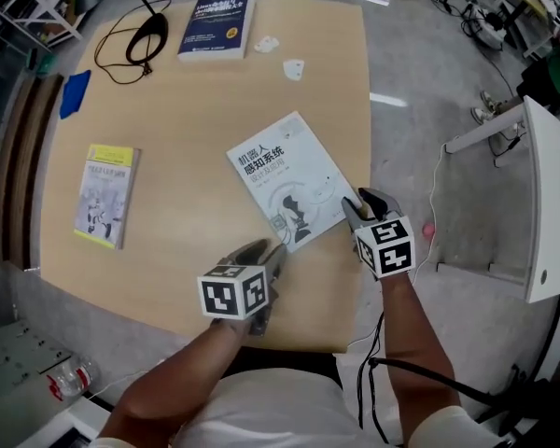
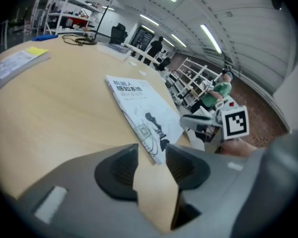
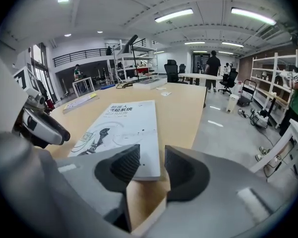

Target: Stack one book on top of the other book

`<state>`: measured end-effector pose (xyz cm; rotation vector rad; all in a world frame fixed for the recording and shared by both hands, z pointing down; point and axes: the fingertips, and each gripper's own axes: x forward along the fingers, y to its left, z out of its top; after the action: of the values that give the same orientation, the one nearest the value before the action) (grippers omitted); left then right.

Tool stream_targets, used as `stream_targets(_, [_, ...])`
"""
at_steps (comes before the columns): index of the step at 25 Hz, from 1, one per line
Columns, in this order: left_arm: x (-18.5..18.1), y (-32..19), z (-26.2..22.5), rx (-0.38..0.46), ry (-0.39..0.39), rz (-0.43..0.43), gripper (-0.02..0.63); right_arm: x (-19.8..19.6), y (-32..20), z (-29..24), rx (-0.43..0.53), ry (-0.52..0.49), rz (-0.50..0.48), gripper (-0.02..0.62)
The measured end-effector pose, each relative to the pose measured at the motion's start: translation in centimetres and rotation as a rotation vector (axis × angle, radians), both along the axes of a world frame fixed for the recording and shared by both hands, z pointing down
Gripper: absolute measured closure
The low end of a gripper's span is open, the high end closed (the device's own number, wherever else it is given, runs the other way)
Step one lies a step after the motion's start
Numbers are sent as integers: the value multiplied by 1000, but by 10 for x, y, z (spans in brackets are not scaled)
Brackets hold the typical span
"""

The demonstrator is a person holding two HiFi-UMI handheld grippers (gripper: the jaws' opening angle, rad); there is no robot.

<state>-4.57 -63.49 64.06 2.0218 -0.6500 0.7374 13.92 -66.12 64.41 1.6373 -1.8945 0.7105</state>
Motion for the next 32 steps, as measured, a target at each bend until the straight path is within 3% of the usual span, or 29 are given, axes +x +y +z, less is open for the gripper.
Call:
stream_targets(6, [12, 2, 11, -72, 51, -36, 419, 1, 0, 11, -51, -135, 25, 437])
stream_targets(11, [18, 5, 16, -85, 57, -27, 420, -12, 9, 14, -77, -186, -11, 437])
stream_targets(14, [12, 1, 20, -53, 4, -29, 450, -17, 14, 14, -78, -182, -10, 437])
stream_targets(18, [4, 0, 23, -56, -1, -37, 483, -25, 23, 14, -83, -164, -12, 437])
stream_targets(32, [-42, -6, 25, 24, -84, -51, 492, -83, 81, 18, -128, -135, -1, 422])
